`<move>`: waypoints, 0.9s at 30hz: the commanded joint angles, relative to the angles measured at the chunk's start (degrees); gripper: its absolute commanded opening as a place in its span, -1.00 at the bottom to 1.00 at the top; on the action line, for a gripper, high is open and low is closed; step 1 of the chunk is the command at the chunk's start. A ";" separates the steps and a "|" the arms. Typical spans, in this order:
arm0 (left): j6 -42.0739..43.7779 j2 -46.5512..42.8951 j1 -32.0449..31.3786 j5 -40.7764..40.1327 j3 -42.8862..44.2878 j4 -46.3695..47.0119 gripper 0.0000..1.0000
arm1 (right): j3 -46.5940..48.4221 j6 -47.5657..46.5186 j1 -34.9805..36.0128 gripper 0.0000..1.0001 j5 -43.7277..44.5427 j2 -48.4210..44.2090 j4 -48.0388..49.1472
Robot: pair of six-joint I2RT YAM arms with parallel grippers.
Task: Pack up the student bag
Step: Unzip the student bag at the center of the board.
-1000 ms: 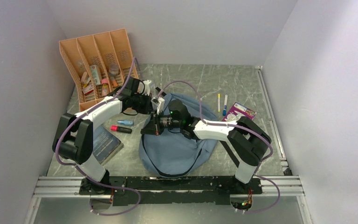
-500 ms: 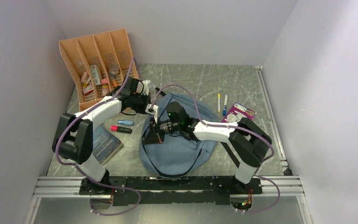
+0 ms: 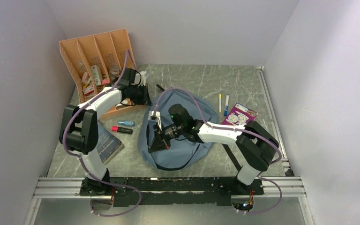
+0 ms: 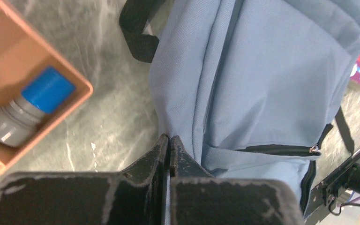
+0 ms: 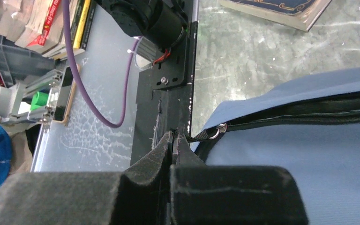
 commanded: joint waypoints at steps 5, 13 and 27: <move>-2.42 3.03 0.79 -1.87 9.01 2.68 -0.90 | -2.62 -4.02 0.49 -1.00 -0.92 -4.16 -4.12; -3.05 -7.39 0.65 -3.19 0.59 1.58 0.33 | -4.18 5.49 -1.42 -1.00 12.22 -5.08 4.66; -15.68 -34.52 0.65 -16.44 -17.26 -9.17 0.86 | -3.93 13.05 -3.64 -1.00 13.03 -1.49 16.22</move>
